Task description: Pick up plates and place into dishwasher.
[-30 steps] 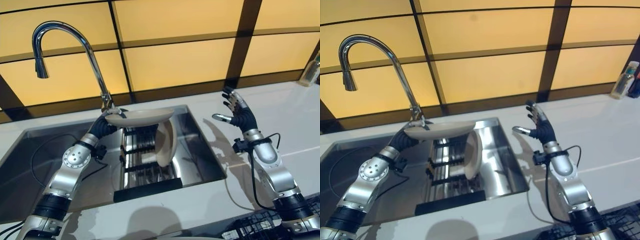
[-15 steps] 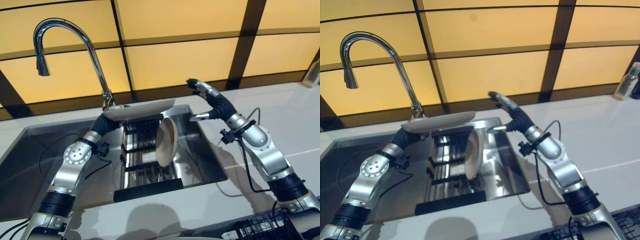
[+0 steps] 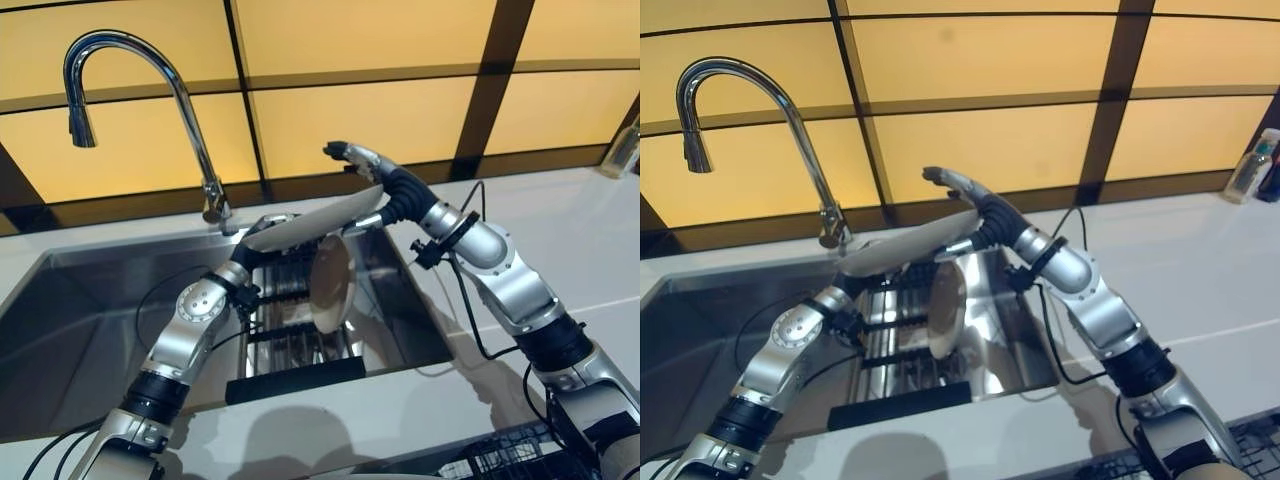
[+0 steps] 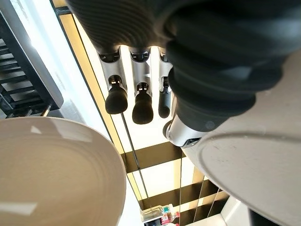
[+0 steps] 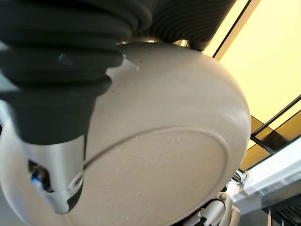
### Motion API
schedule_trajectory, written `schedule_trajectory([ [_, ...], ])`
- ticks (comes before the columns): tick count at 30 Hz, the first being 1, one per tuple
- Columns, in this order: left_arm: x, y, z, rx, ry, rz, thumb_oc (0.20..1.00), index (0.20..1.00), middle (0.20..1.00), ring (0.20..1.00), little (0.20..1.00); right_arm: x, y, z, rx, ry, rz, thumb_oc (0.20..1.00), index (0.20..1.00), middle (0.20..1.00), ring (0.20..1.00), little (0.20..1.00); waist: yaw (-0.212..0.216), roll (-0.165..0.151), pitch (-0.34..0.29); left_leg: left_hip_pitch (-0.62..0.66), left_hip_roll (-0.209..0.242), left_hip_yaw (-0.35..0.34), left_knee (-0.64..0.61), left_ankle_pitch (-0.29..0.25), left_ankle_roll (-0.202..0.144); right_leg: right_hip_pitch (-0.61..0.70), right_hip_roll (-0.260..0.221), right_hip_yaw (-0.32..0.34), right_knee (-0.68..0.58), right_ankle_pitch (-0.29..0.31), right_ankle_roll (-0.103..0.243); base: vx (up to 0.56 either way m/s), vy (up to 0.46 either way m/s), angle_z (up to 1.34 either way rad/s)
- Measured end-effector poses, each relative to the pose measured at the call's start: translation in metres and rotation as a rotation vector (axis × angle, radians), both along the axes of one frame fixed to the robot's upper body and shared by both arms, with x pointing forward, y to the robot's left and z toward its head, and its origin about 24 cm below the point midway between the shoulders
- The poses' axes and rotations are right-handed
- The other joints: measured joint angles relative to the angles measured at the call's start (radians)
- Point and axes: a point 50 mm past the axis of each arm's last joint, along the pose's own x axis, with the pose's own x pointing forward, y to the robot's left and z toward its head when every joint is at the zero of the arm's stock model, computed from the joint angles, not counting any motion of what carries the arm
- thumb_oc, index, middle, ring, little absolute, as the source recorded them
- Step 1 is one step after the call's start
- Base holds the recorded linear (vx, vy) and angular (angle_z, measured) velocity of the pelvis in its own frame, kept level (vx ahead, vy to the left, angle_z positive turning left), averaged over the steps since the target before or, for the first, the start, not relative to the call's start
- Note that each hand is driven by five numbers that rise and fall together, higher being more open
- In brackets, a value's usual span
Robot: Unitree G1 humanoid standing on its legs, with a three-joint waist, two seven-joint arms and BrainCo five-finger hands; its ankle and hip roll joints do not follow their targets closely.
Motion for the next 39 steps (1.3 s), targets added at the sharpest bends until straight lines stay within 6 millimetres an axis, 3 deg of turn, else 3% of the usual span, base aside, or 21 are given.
schedule_trajectory([
  [5,0.000,-0.001,-0.003,-0.010,0.035,-0.005,0.200,0.200,0.200,0.200,0.200,0.001,0.000,-0.002,-0.010,0.018,-0.010,1.000,1.000,1.000,1.000,1.000,0.000,-0.008,-0.003,0.000,0.000,0.001,0.000,0.000,0.000,0.000,0.000,0.001,0.000,0.000,0.000,0.00,0.000,0.00],
  [6,0.000,-0.002,-0.004,-0.010,0.039,-0.005,0.200,0.200,0.200,0.200,0.200,0.001,0.001,-0.003,-0.013,0.021,-0.011,0.576,0.576,0.576,0.576,0.576,-0.001,-0.009,-0.003,0.000,0.000,0.001,0.000,0.000,0.000,0.000,0.000,0.001,0.000,0.000,0.000,0.00,0.000,0.00],
  [8,0.000,-0.001,-0.007,-0.004,0.056,-0.002,0.200,0.200,0.200,0.200,0.200,0.002,0.000,-0.004,-0.044,0.034,-0.003,0.200,0.200,0.200,0.200,0.200,-0.001,-0.010,-0.003,0.001,-0.001,0.001,0.000,0.000,0.000,0.000,0.000,0.001,0.000,0.000,0.000,0.02,0.002,0.00],
  [17,0.001,0.004,-0.020,0.049,0.139,0.011,0.200,0.200,0.200,0.200,0.200,0.001,-0.007,-0.009,-0.210,0.046,0.028,0.200,0.200,0.200,0.200,0.200,-0.001,-0.019,0.001,0.011,0.000,0.002,0.000,0.000,0.000,0.010,0.000,0.001,0.000,0.000,0.000,0.00,0.000,0.00],
  [21,0.000,0.001,-0.023,0.052,0.153,-0.003,0.200,0.200,0.200,0.200,0.200,-0.005,0.003,-0.013,-0.233,0.052,0.094,0.200,0.200,0.200,0.200,0.200,-0.002,-0.029,0.004,0.016,0.001,0.002,-0.001,-0.002,-0.002,0.012,-0.001,0.003,0.000,-0.003,0.004,0.00,-0.003,-0.02],
  [35,-0.001,-0.002,-0.025,0.049,0.160,-0.008,0.200,0.200,0.200,0.200,0.200,-0.004,0.002,-0.012,-0.234,0.052,0.088,0.200,0.200,0.200,0.200,0.200,-0.002,-0.031,0.004,0.016,0.000,0.003,0.000,-0.001,-0.001,0.013,-0.001,0.004,0.000,0.000,0.000,0.00,0.000,0.00],
  [36,-0.001,-0.002,-0.026,0.046,0.162,-0.007,1.000,1.000,1.000,1.000,1.000,-0.004,0.002,-0.012,-0.233,0.052,0.087,0.200,0.200,0.200,0.200,0.200,-0.002,-0.031,0.004,0.016,0.000,0.003,0.000,-0.001,-0.001,0.013,-0.001,0.005,0.000,0.000,0.000,0.00,0.000,0.00],
  [39,-0.001,-0.005,-0.027,0.024,0.166,0.008,1.000,1.000,1.000,1.000,1.000,-0.003,0.003,-0.013,-0.217,0.053,0.080,0.200,0.200,0.200,0.200,0.200,-0.002,-0.031,0.004,0.018,0.000,0.003,0.000,-0.001,-0.001,0.013,-0.001,0.006,0.000,0.000,0.000,0.00,0.000,0.00],
])
